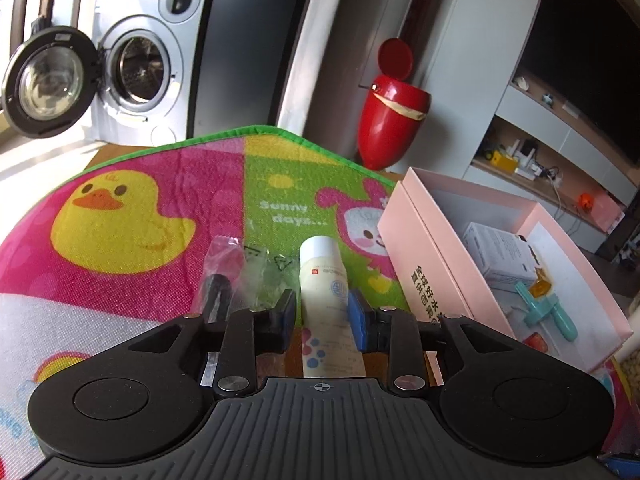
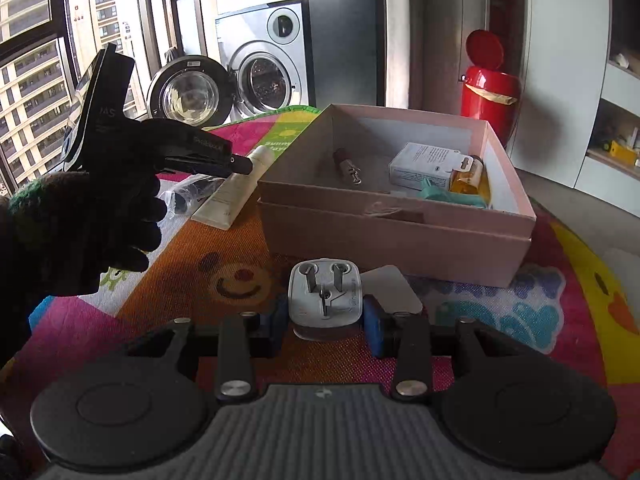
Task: Organize rigid objects
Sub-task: 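Grasp the white lotion tube with the left gripper while the right grasps the white plug, then lift the tube and plug with both grippers toward the pink box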
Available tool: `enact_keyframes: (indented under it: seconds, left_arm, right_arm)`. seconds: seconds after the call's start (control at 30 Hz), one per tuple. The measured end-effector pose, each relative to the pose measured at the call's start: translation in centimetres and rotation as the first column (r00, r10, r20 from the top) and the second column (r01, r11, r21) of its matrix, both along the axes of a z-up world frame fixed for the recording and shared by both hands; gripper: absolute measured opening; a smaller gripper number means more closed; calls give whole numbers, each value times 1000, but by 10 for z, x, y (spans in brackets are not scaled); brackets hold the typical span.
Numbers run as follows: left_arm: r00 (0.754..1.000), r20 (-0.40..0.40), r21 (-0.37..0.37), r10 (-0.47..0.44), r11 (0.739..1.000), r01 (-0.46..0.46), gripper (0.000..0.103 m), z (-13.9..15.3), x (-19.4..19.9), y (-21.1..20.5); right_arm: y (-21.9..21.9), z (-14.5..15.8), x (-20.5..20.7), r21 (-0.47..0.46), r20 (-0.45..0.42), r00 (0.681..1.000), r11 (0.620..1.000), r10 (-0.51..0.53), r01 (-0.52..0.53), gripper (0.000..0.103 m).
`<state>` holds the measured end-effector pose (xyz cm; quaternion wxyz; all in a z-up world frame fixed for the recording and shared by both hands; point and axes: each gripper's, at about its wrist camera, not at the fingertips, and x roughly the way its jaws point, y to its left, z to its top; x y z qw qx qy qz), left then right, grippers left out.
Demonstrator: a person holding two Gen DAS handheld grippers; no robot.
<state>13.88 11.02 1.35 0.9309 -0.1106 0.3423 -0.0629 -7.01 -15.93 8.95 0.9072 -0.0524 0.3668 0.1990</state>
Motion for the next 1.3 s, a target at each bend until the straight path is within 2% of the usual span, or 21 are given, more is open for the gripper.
enact_keyframes:
  seconds: [0.07, 0.13, 0.27, 0.33, 0.4, 0.43, 0.63, 0.77, 0.83, 0.97, 1.1, 1.17, 1.23, 1.3]
  left_arm:
    - [998, -56, -4, -6, 1000, 6, 32, -6, 7, -6]
    - [999, -46, 31, -5, 1000, 6, 32, -6, 7, -12]
    - [998, -48, 69, -29, 997, 32, 27, -4, -2, -18]
    - [998, -44, 83, -52, 995, 55, 27, -3, -13, -21]
    - [996, -40, 102, -75, 992, 79, 27, -2, -29, -23]
    - [996, -38, 111, -85, 990, 89, 27, -2, -38, -24]
    - [986, -53, 166, -160, 972, 167, 27, 1, -90, -29]
    - [993, -54, 175, -107, 978, 115, 28, -1, -93, -35]
    - [996, -45, 188, -83, 978, 90, 28, -2, -90, -40]
    - [992, -15, 220, -122, 968, 123, 30, -5, -90, -44]
    - [994, -31, 155, -102, 982, 106, 29, -4, -87, -37]
    - [993, -32, 152, -109, 982, 113, 30, -4, -86, -35]
    - [994, -25, 159, -110, 981, 113, 28, -4, -88, -35]
    - [993, -12, 163, -115, 980, 115, 28, -4, -91, -35]
  right_arm:
    - [0, -7, -2, 23, -23, 999, 999, 24, -23, 38]
    - [1, -13, -4, 23, -33, 999, 999, 39, -38, 38]
    - [4, -20, -14, -21, 25, 998, 998, 62, -61, 40]
    - [4, -22, -16, -24, 40, 997, 998, 63, -63, 46]
    - [4, -22, -18, -23, 44, 998, 998, 55, -55, 59]
    - [4, -22, -18, -20, 41, 998, 999, 45, -44, 63]
    - [0, -23, -17, -11, 37, 999, 999, 39, -38, 67]
    - [4, -23, -18, -26, 40, 998, 999, 42, -41, 69]
    - [4, -22, -19, -27, 41, 998, 999, 42, -41, 69]
    - [4, -23, -21, -29, 41, 998, 999, 38, -37, 69]
    - [5, -23, -19, -31, 40, 999, 999, 36, -35, 69]
    - [5, -22, -17, -29, 39, 999, 999, 34, -33, 69]
    - [6, -21, -14, -32, 45, 999, 999, 26, -25, 62]
    - [9, -20, -13, -57, 54, 998, 998, 36, -33, 38]
